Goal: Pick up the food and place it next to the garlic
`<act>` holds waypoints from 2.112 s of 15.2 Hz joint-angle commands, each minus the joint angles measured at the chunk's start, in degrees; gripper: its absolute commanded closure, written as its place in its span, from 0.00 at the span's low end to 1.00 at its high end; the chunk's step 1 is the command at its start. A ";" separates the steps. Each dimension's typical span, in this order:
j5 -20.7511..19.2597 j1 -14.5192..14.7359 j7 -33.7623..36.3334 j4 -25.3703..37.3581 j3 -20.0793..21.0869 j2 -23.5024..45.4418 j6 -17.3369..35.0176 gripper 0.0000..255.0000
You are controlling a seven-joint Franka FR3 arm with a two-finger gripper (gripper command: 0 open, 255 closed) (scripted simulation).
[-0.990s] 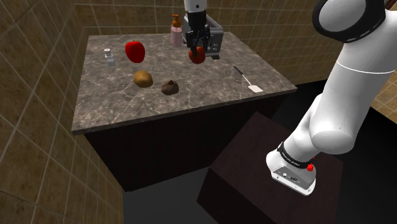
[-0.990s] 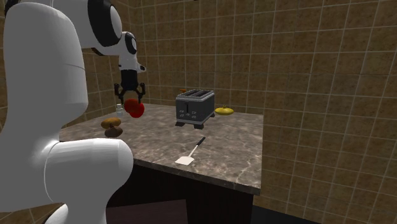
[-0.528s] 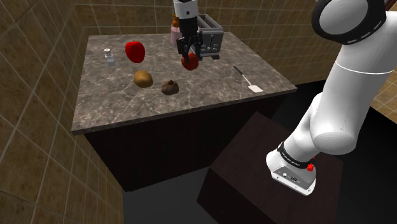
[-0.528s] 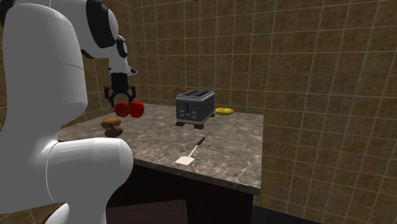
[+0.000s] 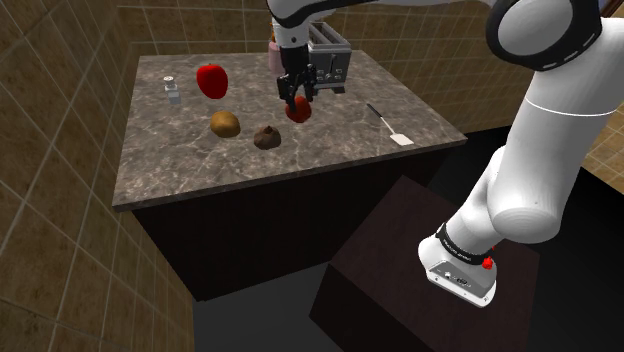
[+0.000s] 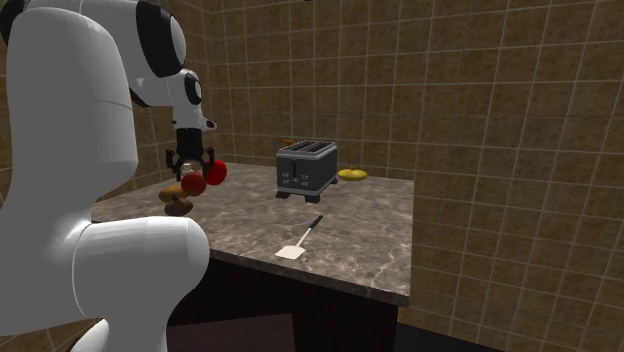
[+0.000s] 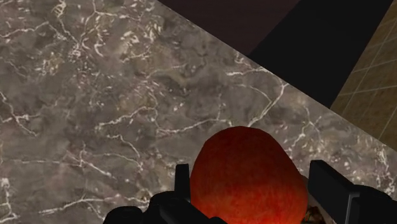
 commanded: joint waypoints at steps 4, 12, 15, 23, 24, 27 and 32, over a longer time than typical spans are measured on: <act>0.11 -0.01 -0.12 -3.09 0.03 0.65 3.76 1.00; 0.43 -0.05 -0.33 -6.67 0.14 2.58 9.25 1.00; 0.60 -0.08 -0.44 -7.91 0.20 3.59 11.49 1.00; 0.60 -0.08 -0.44 -7.91 0.20 3.59 11.49 1.00; 0.60 -0.08 -0.44 -7.91 0.20 3.59 11.49 0.00; 0.60 -0.08 -0.44 -7.91 0.20 3.59 11.49 0.00; 0.49 -0.19 -0.35 -2.37 0.12 3.41 5.77 0.00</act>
